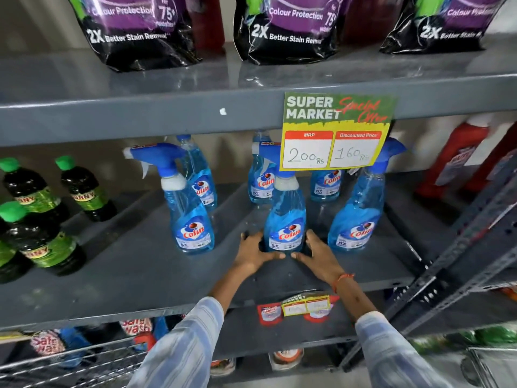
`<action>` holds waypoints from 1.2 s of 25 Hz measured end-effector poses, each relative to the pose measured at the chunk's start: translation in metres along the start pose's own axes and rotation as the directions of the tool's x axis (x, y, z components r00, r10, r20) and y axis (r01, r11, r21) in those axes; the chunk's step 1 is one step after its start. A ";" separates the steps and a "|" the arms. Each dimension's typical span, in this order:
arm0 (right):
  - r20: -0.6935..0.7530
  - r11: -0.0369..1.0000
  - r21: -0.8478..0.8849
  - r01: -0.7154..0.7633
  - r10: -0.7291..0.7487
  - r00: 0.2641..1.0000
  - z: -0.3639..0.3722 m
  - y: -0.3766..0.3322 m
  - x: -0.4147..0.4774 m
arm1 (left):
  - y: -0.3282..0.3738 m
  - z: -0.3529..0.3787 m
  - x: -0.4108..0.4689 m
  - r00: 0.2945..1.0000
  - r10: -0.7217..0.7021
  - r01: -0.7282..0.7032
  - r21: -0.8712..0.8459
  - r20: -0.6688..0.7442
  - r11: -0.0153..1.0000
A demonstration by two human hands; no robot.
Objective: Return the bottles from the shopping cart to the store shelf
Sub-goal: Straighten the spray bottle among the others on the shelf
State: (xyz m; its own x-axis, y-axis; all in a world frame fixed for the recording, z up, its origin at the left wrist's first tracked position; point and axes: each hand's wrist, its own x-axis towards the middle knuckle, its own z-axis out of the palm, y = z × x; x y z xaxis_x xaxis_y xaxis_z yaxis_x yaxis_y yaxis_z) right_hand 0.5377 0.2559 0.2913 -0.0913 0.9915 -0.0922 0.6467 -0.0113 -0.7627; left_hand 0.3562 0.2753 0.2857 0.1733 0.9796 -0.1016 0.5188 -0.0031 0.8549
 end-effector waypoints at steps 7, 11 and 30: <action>0.063 0.999 -0.031 0.021 -0.019 0.998 -0.004 0.000 0.001 | 0.002 0.000 -0.005 0.999 0.022 -0.023 -0.023 -0.030 0.999; 0.060 0.999 -0.048 0.020 -0.017 0.998 -0.006 -0.003 -0.002 | 0.009 -0.002 -0.008 0.999 0.046 -0.046 -0.069 -0.007 0.997; 0.152 0.985 0.031 0.170 -0.173 0.973 0.142 -0.122 0.039 | -0.086 -0.148 -0.055 0.966 -0.110 0.088 -0.104 -0.232 0.991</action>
State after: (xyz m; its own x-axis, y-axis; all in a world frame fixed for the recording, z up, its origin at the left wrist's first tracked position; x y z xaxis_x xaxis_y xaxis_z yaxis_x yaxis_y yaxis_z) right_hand 0.3478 0.2775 0.2902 -0.3160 0.9471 -0.0555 0.5980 0.1534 -0.7867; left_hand 0.1782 0.2517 0.2926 -0.0839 0.9937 -0.0742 0.4417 0.1038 0.8911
